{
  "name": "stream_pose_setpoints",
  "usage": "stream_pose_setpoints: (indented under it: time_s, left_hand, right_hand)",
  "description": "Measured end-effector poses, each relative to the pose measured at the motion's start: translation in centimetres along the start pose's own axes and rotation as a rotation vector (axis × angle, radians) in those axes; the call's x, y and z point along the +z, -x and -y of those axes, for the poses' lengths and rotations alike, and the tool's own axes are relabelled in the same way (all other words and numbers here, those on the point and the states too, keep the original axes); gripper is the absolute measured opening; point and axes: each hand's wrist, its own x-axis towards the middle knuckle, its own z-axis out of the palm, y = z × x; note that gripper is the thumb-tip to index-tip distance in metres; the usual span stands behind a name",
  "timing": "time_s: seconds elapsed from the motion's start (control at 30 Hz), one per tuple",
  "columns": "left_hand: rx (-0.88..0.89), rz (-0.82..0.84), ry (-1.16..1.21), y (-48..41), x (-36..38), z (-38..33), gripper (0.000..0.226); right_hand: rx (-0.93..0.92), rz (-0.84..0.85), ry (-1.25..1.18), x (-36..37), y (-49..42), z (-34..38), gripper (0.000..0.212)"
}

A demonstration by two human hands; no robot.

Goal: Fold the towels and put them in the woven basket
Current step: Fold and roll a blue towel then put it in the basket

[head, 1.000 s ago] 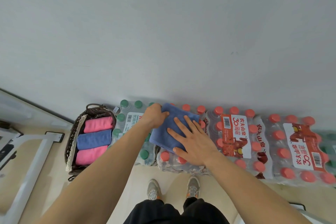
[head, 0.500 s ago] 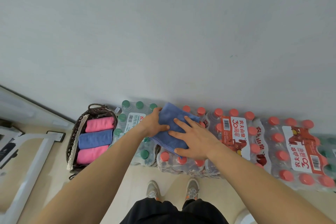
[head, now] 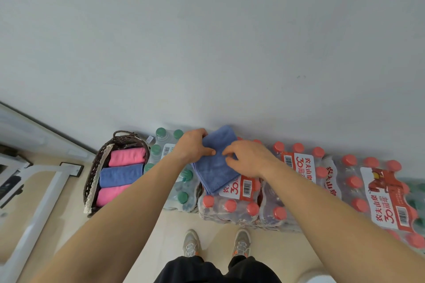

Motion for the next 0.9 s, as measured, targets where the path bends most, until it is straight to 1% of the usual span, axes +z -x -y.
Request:
stream_pose_setpoints:
  time_s: [0.17, 0.37, 0.47, 0.57, 0.67, 0.73, 0.8, 0.9]
  left_hand:
    - [0.08, -0.02, -0.023, -0.8, -0.8, -0.2, 0.031]
    - [0.07, -0.003, -0.047, -1.1, -1.1, 0.0, 0.026]
    - [0.081, -0.024, -0.047, -1.0, -1.1, -0.2, 0.028]
    - [0.122, -0.027, -0.036, -0.5, -0.9, -0.4, 0.028]
    - [0.146, -0.045, -0.039, 0.3, -0.3, -0.3, 0.028]
    - [0.141, -0.073, -0.034, 0.8, 0.0, -0.2, 0.029]
    - [0.128, -0.107, -0.018, 1.2, 0.3, -0.3, 0.029]
    - [0.116, -0.143, -0.036, 1.7, 0.4, -0.8, 0.03]
  right_hand:
    - [-0.088, 0.041, 0.077, 0.3, -1.2, 0.3, 0.039]
    - [-0.161, -0.016, 0.139, 2.4, -0.6, 0.6, 0.052]
    - [-0.159, -0.049, 0.144, 2.9, -0.3, 1.0, 0.055]
    - [-0.136, -0.033, 0.129, 3.1, -0.2, 0.8, 0.058]
    - [-0.123, -0.03, 0.039, 2.9, 0.3, 0.2, 0.054]
    - [-0.094, -0.074, 0.006, 2.4, 0.7, -0.6, 0.047]
    - [-0.068, -0.099, 0.02, 2.1, 1.3, -1.4, 0.042]
    - [-0.061, -0.045, 0.066, 2.6, 2.1, -1.8, 0.046]
